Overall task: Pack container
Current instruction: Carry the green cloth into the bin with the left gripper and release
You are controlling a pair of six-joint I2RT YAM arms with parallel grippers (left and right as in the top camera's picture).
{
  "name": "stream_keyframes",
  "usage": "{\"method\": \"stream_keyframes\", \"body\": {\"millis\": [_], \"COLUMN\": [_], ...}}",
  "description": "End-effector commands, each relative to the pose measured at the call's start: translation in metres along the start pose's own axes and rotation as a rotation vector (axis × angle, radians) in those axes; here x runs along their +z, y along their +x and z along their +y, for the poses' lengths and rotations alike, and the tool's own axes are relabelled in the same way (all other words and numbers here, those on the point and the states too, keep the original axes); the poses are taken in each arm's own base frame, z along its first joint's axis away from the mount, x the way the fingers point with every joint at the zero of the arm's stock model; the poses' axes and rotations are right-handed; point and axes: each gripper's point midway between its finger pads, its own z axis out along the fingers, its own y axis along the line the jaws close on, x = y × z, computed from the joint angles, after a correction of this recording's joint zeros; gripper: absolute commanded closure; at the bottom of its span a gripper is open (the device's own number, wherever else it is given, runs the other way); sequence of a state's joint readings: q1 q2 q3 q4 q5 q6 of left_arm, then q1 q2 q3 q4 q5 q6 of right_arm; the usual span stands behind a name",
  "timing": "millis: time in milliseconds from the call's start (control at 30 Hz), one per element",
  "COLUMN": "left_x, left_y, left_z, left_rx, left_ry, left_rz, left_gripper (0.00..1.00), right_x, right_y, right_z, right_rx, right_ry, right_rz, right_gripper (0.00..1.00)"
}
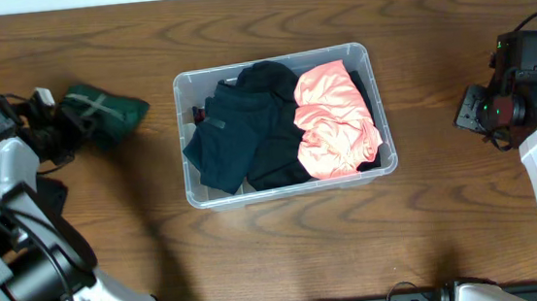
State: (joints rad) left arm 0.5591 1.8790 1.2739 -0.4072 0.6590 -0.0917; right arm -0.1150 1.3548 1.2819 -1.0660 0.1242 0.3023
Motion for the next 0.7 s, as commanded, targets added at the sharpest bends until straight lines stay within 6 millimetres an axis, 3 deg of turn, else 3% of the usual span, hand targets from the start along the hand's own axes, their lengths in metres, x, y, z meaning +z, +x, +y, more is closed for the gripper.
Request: {"method": "stream_keyframes", "body": {"millis": [0,133,167,300,500,667], "left_x": [-0.053,-0.1,-0.113,-0.136,-0.135,-0.114], "left_y": [-0.02,-0.016,-0.008,0.023,0.109,0.187], "left_z": [-0.051,-0.111,-0.134,-0.19,-0.272,-0.308], "left_rx": [0.109,0.211,0.252,0.363,0.658,0.931], "left_ry": [0.068,0.169,0.21,0.281,0.438,0.555], "left_rz": [-0.114,-0.18,-0.188,-0.18,-0.03,0.155], "left_gripper": [0.95,0.94,0.94,0.94,0.94,0.94], "right_x": [-0.002,-0.002,-0.002,-0.002,-0.002,-0.002], "right_y": [-0.003,-0.003,-0.003,-0.004,-0.004,-0.003], "right_z": [-0.001,-0.001,-0.001,-0.001,-0.001,-0.001], "right_rx": [-0.01,-0.01,-0.01,-0.01,-0.01,-0.01], "right_ry": [-0.002,-0.002,-0.002,-0.003,-0.002,-0.002], "right_rz": [-0.01,-0.01,-0.01,-0.011,-0.011,-0.009], "right_gripper": [0.49,0.49,0.49,0.49,0.49,0.49]}}
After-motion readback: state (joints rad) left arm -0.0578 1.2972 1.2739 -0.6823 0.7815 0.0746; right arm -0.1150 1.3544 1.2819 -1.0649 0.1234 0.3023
